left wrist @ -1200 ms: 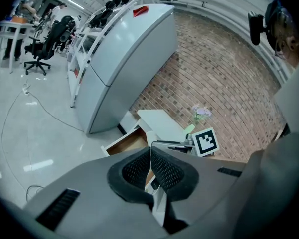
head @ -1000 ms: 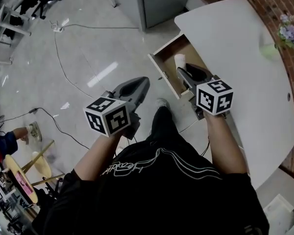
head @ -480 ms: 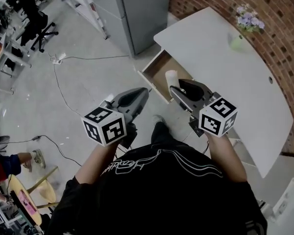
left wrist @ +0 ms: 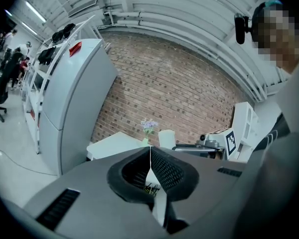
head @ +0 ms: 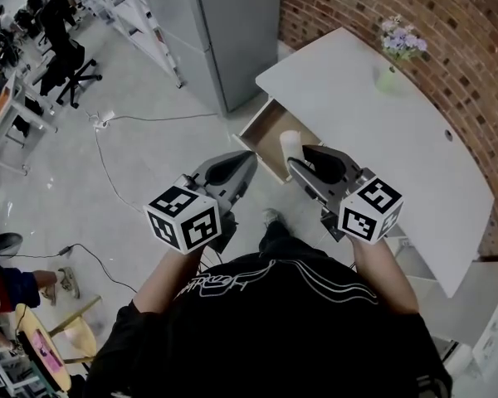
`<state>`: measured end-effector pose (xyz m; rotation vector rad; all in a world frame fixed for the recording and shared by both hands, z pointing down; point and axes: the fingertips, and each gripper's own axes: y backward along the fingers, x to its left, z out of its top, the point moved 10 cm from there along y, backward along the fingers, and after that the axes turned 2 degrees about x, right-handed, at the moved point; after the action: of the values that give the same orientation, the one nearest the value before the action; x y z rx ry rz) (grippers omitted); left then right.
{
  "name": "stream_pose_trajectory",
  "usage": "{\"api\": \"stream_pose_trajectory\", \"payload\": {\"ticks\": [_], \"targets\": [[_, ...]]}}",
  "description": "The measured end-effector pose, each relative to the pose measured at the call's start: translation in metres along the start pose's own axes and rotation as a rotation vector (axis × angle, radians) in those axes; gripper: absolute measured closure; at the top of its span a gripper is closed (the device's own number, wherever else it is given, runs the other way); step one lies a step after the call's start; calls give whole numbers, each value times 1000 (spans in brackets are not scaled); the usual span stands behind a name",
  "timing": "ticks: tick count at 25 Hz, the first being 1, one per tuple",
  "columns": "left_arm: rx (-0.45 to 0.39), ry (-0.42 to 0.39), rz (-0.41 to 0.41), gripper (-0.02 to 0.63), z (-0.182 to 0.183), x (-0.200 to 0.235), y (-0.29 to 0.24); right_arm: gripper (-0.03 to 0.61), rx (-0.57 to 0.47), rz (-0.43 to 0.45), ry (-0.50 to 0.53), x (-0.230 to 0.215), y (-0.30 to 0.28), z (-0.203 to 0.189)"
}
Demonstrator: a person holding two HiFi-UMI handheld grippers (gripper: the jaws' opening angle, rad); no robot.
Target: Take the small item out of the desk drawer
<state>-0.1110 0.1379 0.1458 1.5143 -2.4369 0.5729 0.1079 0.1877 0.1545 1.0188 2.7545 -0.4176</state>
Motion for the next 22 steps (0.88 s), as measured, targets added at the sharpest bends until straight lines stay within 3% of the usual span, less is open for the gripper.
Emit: {"api": "stream_pose_trajectory", "payload": {"ticks": [22], "targets": [[14, 22, 11, 591, -12, 15, 12, 448, -5, 12, -36, 6, -13, -15]]}}
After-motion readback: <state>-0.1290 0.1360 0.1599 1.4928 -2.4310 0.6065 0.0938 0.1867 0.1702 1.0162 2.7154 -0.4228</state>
